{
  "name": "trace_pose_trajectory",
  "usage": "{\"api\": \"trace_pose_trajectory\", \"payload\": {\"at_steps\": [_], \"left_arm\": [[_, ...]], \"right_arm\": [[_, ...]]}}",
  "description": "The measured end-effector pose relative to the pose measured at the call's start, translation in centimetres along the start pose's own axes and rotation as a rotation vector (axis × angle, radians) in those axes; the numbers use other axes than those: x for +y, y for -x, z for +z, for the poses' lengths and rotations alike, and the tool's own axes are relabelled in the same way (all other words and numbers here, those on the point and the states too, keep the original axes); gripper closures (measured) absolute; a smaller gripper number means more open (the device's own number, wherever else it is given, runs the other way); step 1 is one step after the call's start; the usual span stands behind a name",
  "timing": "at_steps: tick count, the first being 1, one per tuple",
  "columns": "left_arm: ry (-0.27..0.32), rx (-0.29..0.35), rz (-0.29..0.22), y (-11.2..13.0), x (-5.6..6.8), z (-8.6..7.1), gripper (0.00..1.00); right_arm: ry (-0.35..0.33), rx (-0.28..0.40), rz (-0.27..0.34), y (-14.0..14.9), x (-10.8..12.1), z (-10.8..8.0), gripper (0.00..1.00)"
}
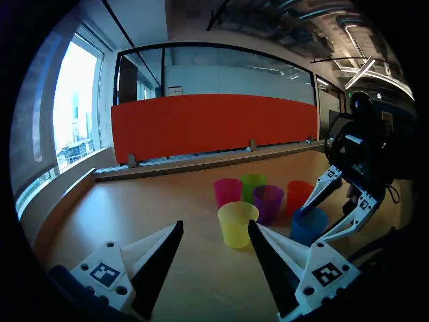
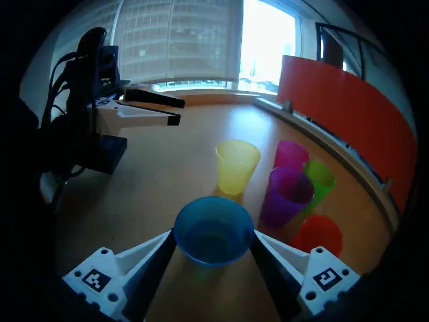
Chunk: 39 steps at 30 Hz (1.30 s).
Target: Pour water
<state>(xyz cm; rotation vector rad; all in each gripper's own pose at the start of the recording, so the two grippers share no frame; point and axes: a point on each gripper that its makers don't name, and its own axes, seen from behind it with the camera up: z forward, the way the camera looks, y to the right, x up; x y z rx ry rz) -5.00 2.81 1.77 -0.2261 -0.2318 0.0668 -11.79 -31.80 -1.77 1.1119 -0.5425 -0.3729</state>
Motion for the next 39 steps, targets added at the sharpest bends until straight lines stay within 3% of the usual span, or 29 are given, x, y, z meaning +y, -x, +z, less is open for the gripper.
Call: {"api": "trace_pose_trajectory", "payload": {"at_steps": [21,30,39], "left_arm": [[0.014,0.002,0.012,-0.3,0.5,0.4,0.11],[0.024,0.003,0.031,-0.9,1.2,0.7,0.11],[0.045,0.011,0.042,-2.0,2.0,1.2,0.11]], "right_arm": [[0.029,0.035,0.033,0.1,0.3,-0.6,0.10],[0.063,0.101,0.060,-0.7,0.6,-2.4,0.10],[0.147,0.183,0.074,-1.9,1.6,-5.9,0.10]]}}
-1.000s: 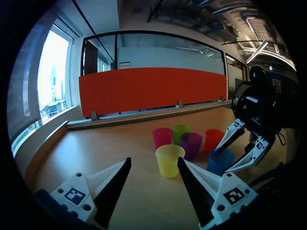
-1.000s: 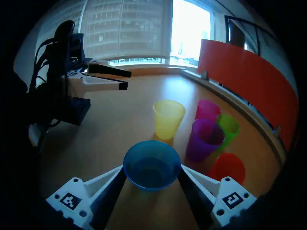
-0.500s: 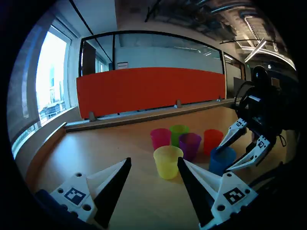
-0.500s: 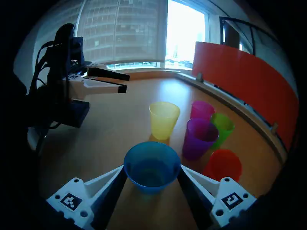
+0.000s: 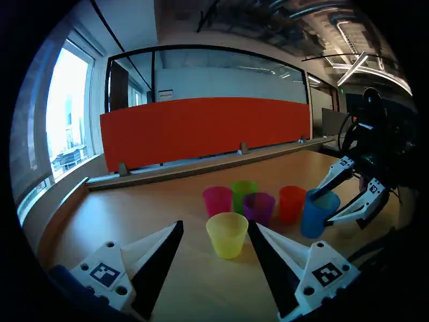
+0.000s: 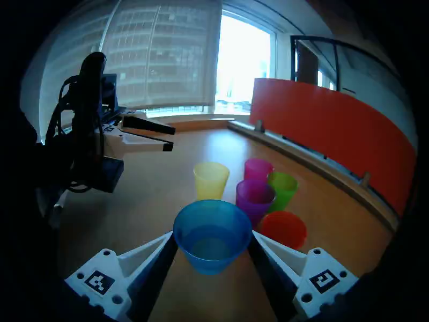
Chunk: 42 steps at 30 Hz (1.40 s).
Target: Pour water
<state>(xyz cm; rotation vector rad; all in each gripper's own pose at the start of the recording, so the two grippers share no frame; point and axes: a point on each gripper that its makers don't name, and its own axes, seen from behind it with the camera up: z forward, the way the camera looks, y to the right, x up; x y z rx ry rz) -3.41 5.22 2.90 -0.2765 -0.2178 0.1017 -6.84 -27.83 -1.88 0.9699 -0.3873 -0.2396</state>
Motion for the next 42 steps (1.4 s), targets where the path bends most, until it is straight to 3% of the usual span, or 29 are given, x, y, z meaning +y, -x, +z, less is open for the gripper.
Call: {"api": "trace_pose_trajectory", "payload": {"at_steps": [9,24,32,42], "left_arm": [[0.044,-0.006,0.013,-1.0,1.0,1.1,0.11],[0.153,-0.056,0.033,-1.8,2.7,3.5,0.11],[0.216,-0.083,0.033,-2.1,3.5,4.8,0.11],[0.298,-0.168,0.120,-1.9,4.5,7.1,0.11]], "right_arm": [[0.113,0.104,0.049,-1.0,2.4,-3.3,0.10],[0.287,0.248,0.062,-1.8,5.4,-8.4,0.10],[0.365,0.281,0.075,-1.4,6.9,-10.7,0.10],[0.413,0.277,0.110,0.3,8.0,-12.6,0.10]]}}
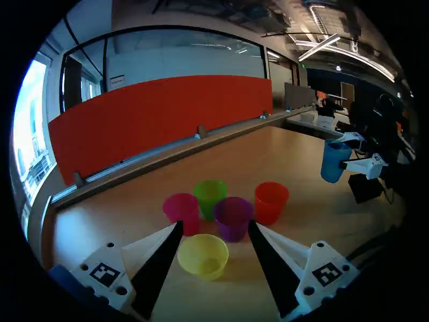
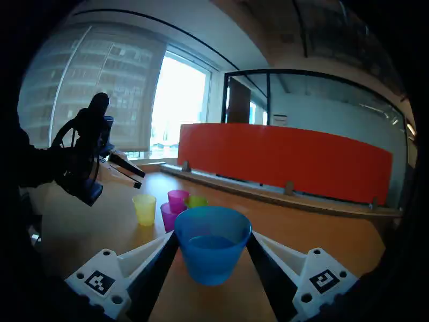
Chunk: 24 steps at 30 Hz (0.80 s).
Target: Pour water
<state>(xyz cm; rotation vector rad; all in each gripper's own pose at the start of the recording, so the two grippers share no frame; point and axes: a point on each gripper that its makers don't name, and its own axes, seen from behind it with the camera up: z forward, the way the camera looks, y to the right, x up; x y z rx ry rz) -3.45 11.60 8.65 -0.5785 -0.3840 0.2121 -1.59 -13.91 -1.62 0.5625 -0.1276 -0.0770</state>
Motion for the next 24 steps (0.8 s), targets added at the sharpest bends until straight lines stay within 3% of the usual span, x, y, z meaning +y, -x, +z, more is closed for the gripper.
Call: {"api": "trace_pose_trajectory", "payload": {"at_steps": [17,24], "left_arm": [[0.157,-0.123,0.117,-1.6,0.5,4.9,0.11],[0.190,-0.151,0.139,-2.5,-0.2,6.8,0.11]], "right_arm": [[0.052,-0.023,0.032,1.7,2.4,-1.3,0.10],[0.054,-0.031,0.035,2.3,2.9,-1.4,0.10]]}}
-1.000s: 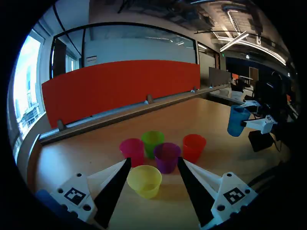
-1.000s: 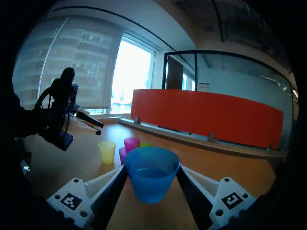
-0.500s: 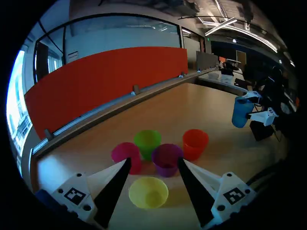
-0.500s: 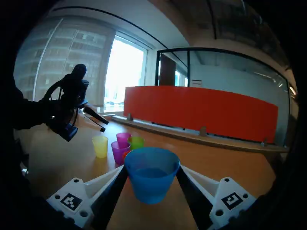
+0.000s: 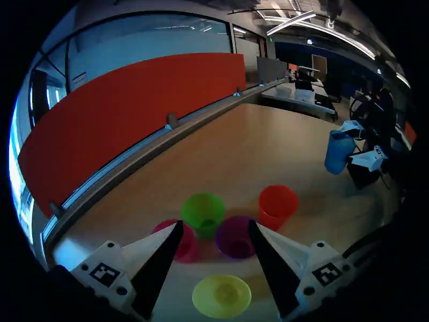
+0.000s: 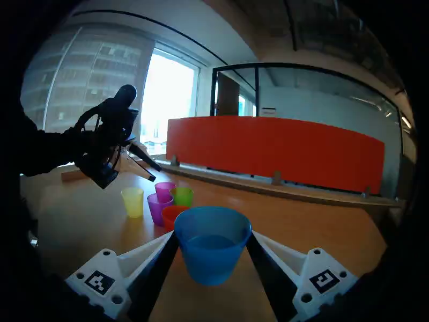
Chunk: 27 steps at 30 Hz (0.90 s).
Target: Pour water
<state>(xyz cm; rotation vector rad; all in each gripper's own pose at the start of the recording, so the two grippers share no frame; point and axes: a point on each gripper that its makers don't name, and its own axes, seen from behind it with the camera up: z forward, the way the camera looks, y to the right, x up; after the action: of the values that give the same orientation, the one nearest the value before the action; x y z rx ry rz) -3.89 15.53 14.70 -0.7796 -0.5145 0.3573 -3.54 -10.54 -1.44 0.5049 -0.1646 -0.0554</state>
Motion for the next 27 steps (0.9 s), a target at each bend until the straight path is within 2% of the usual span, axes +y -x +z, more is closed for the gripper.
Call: {"api": "trace_pose_trajectory", "payload": {"at_steps": [9,12,20,27], "left_arm": [[0.037,-0.076,0.050,0.0,-1.4,2.1,0.11],[0.070,-0.101,0.062,0.0,-1.3,2.8,0.11],[0.155,-0.147,0.056,-0.5,-0.5,4.6,0.11],[0.171,-0.187,0.093,-0.4,-0.7,6.1,0.11]], "right_arm": [[0.000,-0.007,0.001,0.1,0.5,0.1,0.10],[0.001,-0.010,-0.002,0.2,0.6,0.2,0.10],[-0.001,-0.016,-0.003,0.4,0.8,0.3,0.10],[0.002,-0.018,-0.008,0.4,1.1,0.3,0.10]]}}
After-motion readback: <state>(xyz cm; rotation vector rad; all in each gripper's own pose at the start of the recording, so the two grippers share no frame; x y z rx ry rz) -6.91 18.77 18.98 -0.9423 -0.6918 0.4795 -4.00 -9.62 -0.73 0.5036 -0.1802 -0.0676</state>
